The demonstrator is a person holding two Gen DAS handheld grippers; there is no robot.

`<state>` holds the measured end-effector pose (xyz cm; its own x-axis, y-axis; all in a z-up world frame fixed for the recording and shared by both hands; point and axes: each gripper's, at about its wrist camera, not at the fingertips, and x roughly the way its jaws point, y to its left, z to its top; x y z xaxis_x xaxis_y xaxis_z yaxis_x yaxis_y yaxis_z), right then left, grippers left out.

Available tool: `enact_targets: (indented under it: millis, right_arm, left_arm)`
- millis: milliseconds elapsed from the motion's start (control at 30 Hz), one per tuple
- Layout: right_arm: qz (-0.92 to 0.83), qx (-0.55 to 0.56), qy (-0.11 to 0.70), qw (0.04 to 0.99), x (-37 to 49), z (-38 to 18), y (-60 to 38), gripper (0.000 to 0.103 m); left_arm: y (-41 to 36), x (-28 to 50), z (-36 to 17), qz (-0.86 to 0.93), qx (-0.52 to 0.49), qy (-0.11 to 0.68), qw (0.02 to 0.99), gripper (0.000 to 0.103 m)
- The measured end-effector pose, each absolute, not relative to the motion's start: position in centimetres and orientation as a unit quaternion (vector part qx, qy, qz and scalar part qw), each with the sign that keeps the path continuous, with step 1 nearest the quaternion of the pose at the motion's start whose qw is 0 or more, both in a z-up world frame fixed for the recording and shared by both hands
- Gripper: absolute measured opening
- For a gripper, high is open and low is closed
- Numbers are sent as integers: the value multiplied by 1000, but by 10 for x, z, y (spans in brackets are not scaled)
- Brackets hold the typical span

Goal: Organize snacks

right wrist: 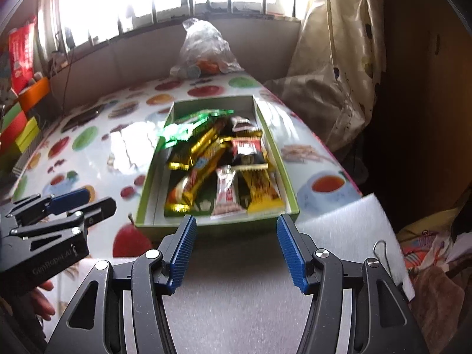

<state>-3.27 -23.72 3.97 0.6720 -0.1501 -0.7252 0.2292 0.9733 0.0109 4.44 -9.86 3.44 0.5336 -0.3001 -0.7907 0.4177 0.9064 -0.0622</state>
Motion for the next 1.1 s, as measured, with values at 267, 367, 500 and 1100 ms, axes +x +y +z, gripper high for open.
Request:
enact_targets:
  millis: [267, 367, 500, 1100]
  right_arm:
    - [-102, 55, 415, 902, -35, 17, -232, 57]
    - [-109, 58, 424, 897, -34, 9, -233, 57]
    - [-114, 55, 430, 894, -34, 4, -232, 57]
    - [-125, 59, 424, 895, -35, 1, -230, 58]
  left_arm:
    - [-101, 34, 12, -197, 81, 460, 862, 47]
    - [-103, 32, 11, -191, 85, 458, 864, 47]
    - [-102, 31, 6, -186, 87, 464, 862, 47]
    - [-105, 27, 5, -174, 88, 462, 865, 47]
